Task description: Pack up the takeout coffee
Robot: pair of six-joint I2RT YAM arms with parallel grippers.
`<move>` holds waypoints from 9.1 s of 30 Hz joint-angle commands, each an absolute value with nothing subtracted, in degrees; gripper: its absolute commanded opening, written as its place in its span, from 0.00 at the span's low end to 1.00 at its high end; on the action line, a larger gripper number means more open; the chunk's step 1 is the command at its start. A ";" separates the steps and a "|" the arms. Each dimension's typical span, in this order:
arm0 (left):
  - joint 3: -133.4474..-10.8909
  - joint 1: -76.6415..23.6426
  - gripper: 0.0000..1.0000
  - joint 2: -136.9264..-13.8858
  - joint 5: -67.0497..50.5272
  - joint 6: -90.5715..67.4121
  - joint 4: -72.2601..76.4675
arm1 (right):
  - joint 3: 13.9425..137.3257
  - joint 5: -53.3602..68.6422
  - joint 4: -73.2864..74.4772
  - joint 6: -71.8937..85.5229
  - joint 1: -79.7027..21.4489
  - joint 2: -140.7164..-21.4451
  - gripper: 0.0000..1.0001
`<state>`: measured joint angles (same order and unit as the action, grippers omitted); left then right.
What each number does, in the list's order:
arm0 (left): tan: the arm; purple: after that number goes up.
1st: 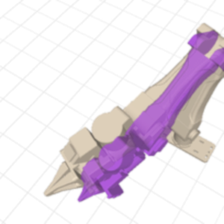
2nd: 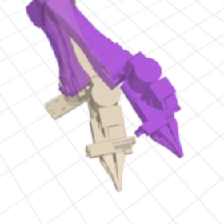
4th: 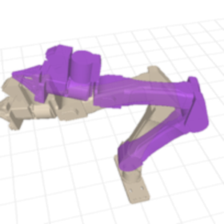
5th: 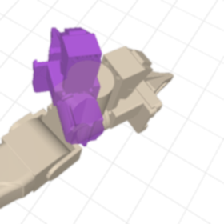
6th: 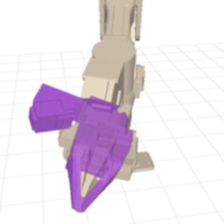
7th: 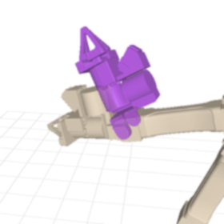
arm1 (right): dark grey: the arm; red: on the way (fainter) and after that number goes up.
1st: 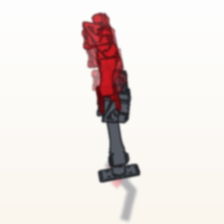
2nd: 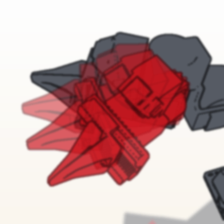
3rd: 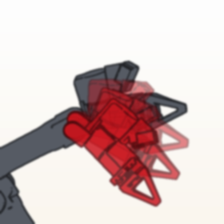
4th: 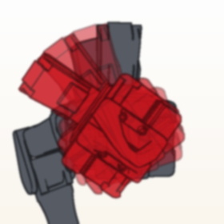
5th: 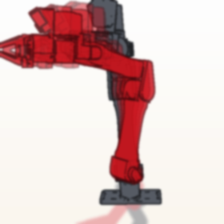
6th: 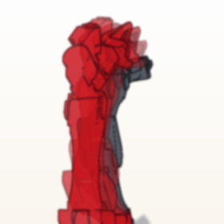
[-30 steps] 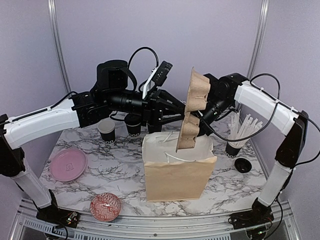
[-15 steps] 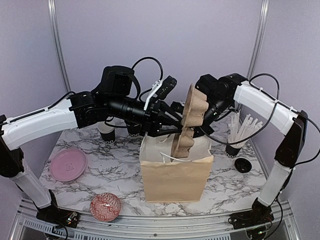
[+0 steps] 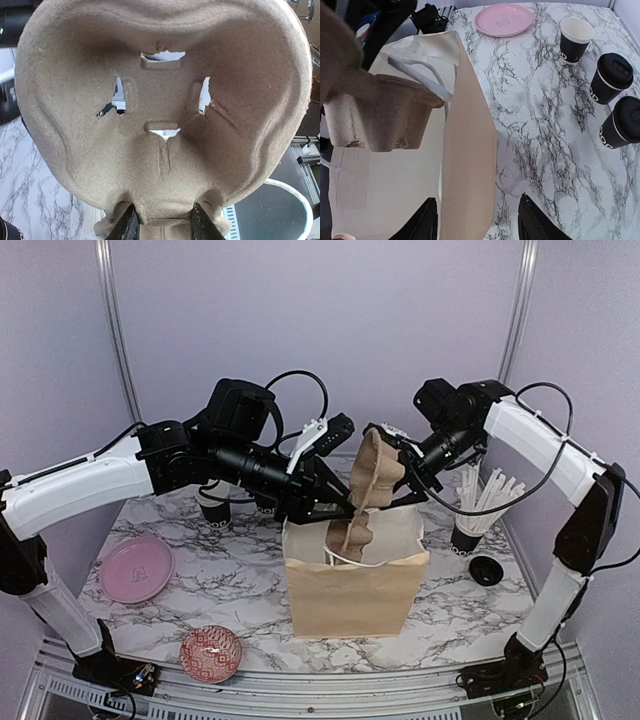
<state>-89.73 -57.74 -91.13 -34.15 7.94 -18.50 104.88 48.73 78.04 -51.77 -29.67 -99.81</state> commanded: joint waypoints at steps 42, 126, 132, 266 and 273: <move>-118.22 -66.62 0.32 -104.83 -6.05 10.67 -60.65 | 100.87 60.20 78.39 -60.19 -12.68 -91.50 0.54; -110.54 -66.71 0.34 -115.26 0.71 1.16 -68.37 | 102.94 53.03 65.75 -36.33 -19.69 -95.59 0.48; -110.59 -66.69 0.34 -118.57 0.70 1.14 -68.29 | 102.75 53.01 64.95 -36.06 -19.69 -95.88 0.48; -89.05 -58.36 0.73 -80.34 13.85 1.89 -38.57 | 90.12 34.40 71.89 -47.78 -58.45 -82.17 0.58; -88.95 -58.27 0.74 -81.05 15.74 2.86 -38.15 | 85.93 28.30 69.35 -46.67 -60.29 -81.04 0.58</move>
<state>-89.19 -58.59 -80.25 14.55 1.52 -39.99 86.59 31.70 70.39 -47.68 -59.61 -82.11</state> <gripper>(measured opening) 0.741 0.582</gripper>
